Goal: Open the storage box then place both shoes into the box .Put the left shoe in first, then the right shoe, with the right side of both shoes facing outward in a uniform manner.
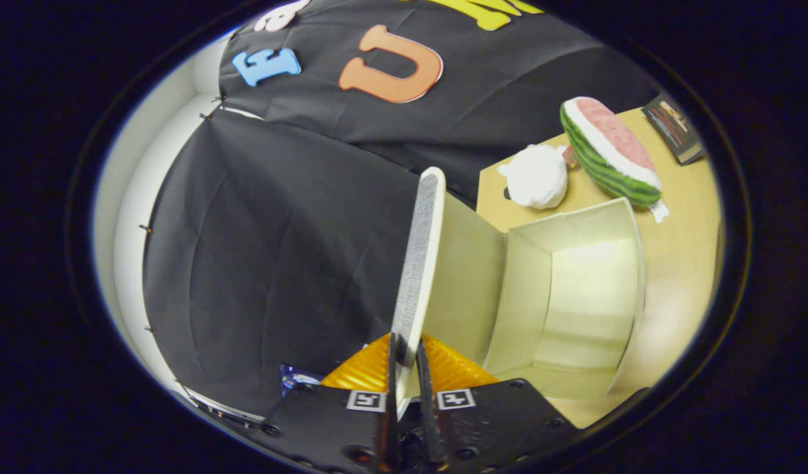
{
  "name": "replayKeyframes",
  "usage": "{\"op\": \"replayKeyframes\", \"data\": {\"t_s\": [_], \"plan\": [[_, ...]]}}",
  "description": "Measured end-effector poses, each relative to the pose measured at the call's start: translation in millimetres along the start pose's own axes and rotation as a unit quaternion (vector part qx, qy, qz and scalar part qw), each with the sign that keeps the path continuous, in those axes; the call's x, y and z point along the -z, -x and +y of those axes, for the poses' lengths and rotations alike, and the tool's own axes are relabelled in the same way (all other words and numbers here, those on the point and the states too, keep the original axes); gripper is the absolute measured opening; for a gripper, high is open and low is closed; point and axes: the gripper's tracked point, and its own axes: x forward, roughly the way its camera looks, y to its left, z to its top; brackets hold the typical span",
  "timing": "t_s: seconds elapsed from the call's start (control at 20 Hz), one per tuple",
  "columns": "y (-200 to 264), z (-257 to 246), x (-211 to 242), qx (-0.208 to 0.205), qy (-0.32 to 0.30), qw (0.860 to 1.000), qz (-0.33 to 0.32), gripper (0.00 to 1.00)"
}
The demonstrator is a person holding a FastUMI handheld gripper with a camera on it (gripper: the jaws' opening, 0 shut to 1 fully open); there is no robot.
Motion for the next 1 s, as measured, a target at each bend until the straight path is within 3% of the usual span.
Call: {"op": "replayKeyframes", "data": {"t_s": [0.05,0.2,0.3,0.5,0.65,0.75,1.0], "plan": [[-14,11,2,0.004,0.015,1.0,0.005,0.22],[-43,40,9,0.005,0.056,0.998,0.003,0.78],[-51,52,16,0.003,0.077,0.997,0.005,0.96],[-44,49,15,0.015,0.09,0.996,-0.002,0.96],[-10,29,2,0.023,0.074,0.997,-0.012,0.96],[23,3,-6,0.033,0.068,0.997,-0.031,0.96],[122,-96,-26,0.104,0.037,0.991,-0.077,0.96]]}}
